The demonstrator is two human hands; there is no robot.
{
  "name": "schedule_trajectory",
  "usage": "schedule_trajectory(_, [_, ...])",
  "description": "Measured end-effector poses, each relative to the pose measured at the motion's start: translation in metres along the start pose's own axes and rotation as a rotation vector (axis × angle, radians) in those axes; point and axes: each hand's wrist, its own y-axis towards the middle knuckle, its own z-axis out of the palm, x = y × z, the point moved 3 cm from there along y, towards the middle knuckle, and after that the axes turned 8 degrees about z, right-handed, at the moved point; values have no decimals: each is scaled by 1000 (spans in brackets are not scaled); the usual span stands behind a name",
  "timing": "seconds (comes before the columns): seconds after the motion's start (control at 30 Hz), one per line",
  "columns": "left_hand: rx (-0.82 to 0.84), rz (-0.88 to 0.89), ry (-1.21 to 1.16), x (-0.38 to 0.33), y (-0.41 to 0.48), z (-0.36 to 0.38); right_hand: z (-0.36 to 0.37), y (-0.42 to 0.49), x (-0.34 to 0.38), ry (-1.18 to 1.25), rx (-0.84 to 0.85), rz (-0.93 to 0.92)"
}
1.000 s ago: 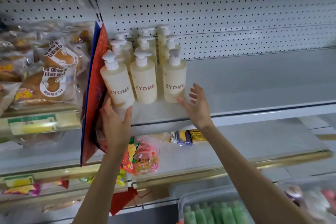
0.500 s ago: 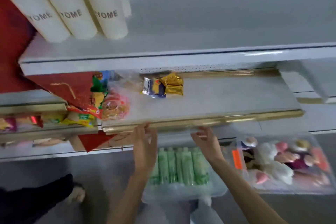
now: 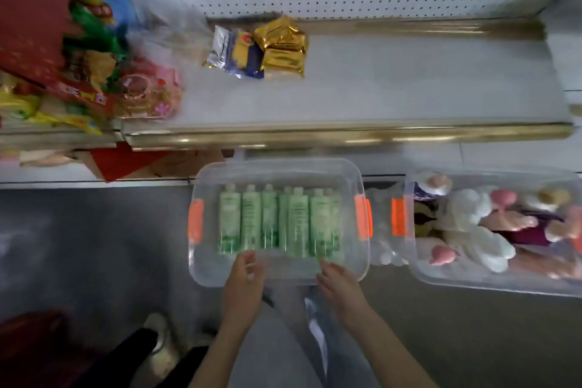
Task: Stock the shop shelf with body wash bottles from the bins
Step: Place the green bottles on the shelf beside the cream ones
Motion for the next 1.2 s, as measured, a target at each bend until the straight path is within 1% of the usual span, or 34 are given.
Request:
schedule_trajectory(0.03, [16, 17, 25, 1, 8, 7, 1, 13, -2, 83, -3, 36])
schedule_trajectory(0.13, [86, 106, 116, -21, 26, 16, 11, 24, 10, 362, 57, 118])
schedule_trajectory(0.27, [218, 240, 267, -36, 78, 48, 13, 53, 17, 451, 4, 189])
schedule_trajectory(0.33, [278, 305, 342, -45, 99, 65, 10, 67, 13, 450, -34, 226])
schedule_trajectory(0.43, [372, 402, 405, -57, 128, 93, 10, 89, 16, 478, -78, 237])
schedule_trajectory(0.53, [457, 468, 474, -63, 151, 117, 11, 109, 19, 578, -144, 274])
schedule_trajectory(0.67, [530, 536, 636, -66, 176, 143, 17, 132, 8, 665, -147, 255])
schedule_trajectory(0.77, [599, 583, 837, -60, 192, 159, 16, 143, 1, 776, -104, 228])
schedule_trajectory(0.83, [625, 595, 930, -54, 200, 166, 12, 148, 2, 822, -73, 200])
schedule_trajectory(0.9, [616, 582, 928, -52, 203, 170, 10, 147, 7, 829, -58, 200])
schedule_trajectory(1.0, [578, 550, 853, -55, 197, 173, 11, 137, 11, 828, -48, 189])
schedule_trajectory(1.13, [481, 574, 628, -69, 176, 167, 14, 111, 19, 868, -8, 182])
schedule_trajectory(1.2, [430, 634, 545, -80, 161, 159, 16, 95, 22, 838, -11, 187])
